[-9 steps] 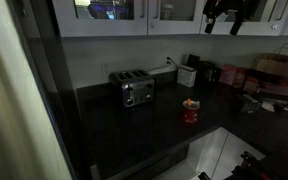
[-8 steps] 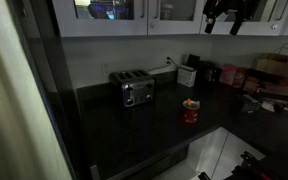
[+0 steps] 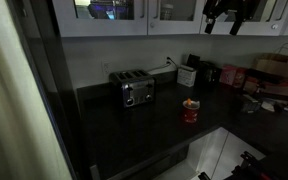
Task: Move the mug to the left slightly
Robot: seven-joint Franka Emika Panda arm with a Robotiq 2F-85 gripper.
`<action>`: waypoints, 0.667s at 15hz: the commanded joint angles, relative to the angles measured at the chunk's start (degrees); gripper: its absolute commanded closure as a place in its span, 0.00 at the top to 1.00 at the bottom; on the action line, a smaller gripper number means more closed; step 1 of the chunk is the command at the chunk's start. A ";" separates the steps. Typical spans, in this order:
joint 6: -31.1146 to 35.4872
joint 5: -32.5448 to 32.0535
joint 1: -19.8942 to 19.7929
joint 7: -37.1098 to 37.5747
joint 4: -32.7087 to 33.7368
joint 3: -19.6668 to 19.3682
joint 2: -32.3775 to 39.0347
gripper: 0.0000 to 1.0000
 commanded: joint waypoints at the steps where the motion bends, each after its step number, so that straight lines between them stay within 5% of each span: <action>1: 4.22 1.29 0.24 -1.46 -1.22 -1.01 2.47 1.00; 10: 24.83 0.76 0.69 -10.44 -3.61 -4.85 25.34 1.00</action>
